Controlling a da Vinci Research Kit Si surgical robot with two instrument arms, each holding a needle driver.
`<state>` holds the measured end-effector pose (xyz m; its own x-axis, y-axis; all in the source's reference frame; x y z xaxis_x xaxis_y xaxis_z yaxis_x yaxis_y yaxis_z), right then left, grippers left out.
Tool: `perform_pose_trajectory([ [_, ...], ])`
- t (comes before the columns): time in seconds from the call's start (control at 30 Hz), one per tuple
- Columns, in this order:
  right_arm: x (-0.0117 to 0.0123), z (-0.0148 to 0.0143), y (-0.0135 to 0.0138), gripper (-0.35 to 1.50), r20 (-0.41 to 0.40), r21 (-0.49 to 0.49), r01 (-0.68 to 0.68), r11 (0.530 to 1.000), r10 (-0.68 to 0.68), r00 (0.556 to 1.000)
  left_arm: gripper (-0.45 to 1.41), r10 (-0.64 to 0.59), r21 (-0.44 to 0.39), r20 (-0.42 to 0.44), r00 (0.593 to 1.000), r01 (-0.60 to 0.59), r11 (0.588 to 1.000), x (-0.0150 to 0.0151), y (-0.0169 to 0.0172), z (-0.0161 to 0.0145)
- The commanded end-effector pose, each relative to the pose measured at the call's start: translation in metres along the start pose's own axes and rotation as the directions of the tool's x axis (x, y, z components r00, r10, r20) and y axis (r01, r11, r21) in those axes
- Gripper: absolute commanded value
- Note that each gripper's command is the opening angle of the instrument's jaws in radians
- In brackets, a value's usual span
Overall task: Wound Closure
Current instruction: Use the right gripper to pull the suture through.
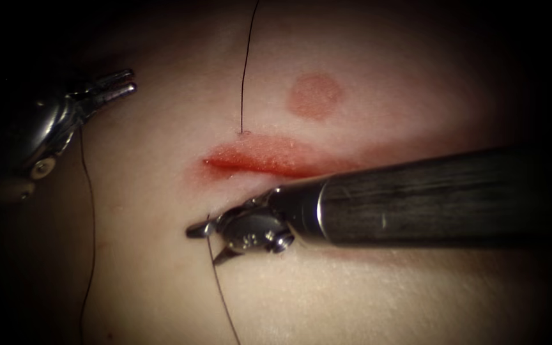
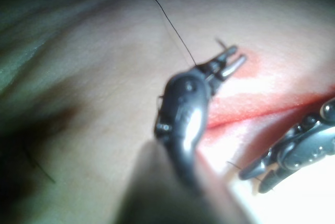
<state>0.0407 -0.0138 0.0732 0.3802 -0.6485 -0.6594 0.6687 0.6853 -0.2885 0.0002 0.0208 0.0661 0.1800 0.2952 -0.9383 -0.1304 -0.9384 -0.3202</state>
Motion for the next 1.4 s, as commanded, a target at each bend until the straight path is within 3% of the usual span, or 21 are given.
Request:
perform_pose_trajectory([
  [0.03,0.0004,0.0014,-0.0002,1.01,0.001,0.010,0.003,1.000,-0.003,1.000,-0.35,-0.006,-0.001,-0.001,1.000,0.006,1.000,-0.0008,0.0000,0.0004],
  [0.2,0.0005,0.0026,-0.0002,0.89,0.010,0.033,0.013,0.999,-0.013,1.000,-0.35,-0.006,-0.002,0.000,1.000,0.006,1.000,-0.0007,0.0001,0.0002],
  [0.27,0.0004,0.0031,-0.0002,0.56,0.016,0.071,0.017,0.997,-0.019,1.000,-0.35,-0.006,-0.004,-0.001,1.000,0.006,1.000,-0.0006,0.0001,0.0000],
  [0.3,0.0004,0.0031,-0.0002,0.56,0.016,0.071,0.017,0.997,-0.019,1.000,-0.35,-0.006,-0.004,-0.001,1.000,0.006,1.000,-0.0006,0.0001,0.0000],
  [0.33,0.0003,0.0032,-0.0002,0.42,0.017,0.091,0.016,0.996,-0.018,1.000,-0.35,-0.007,-0.005,-0.001,1.000,0.007,1.000,-0.0006,0.0001,0.0000],
  [0.4,0.0001,0.0031,-0.0002,-0.35,0.016,0.103,0.020,0.994,-0.022,1.000,-0.35,-0.007,-0.007,-0.001,1.000,0.007,1.000,-0.0006,0.0001,-0.0002],
  [0.7,0.0007,-0.0005,-0.0014,-0.35,-0.029,0.144,-0.048,0.988,0.052,0.998,-0.35,-0.006,-0.004,-0.001,1.000,0.006,1.000,-0.0007,0.0000,0.0001],
  [0.87,0.0031,-0.0039,-0.0040,-0.35,-0.085,0.129,-0.098,0.987,0.109,0.990,-0.35,-0.006,-0.003,-0.001,1.000,0.006,1.000,-0.0007,0.0000,0.0001],
  [0.97,0.0067,-0.0071,-0.0079,-0.35,-0.078,0.120,-0.129,0.984,0.139,0.987,-0.35,-0.006,-0.002,-0.001,1.000,0.006,1.000,-0.0008,0.0000,0.0002],
  [1.1,0.0099,-0.0102,-0.0111,-0.35,-0.069,0.066,-0.144,0.987,0.148,0.987,-0.35,-0.005,0.000,-0.001,1.000,0.005,1.000,-0.0008,0.0000,0.0004],
  [1.17,0.0131,-0.0127,-0.0137,-0.35,-0.075,0.050,-0.165,0.985,0.169,0.983,-0.35,-0.005,0.003,-0.001,1.000,0.005,1.000,-0.0010,-0.0001,0.0007],
  [1.33,0.0177,-0.0154,-0.0161,-0.35,-0.082,0.056,-0.162,0.985,0.166,0.983,-0.35,-0.009,0.002,-0.004,1.000,0.009,1.000,-0.0012,-0.0001,0.0011],
  [1.4,0.0182,-0.0156,-0.0161,-0.35,-0.094,0.058,-0.160,0.985,0.165,0.982,-0.35,-0.009,0.001,-0.005,1.000,0.009,1.000,-0.0012,-0.0001,0.0010],
])
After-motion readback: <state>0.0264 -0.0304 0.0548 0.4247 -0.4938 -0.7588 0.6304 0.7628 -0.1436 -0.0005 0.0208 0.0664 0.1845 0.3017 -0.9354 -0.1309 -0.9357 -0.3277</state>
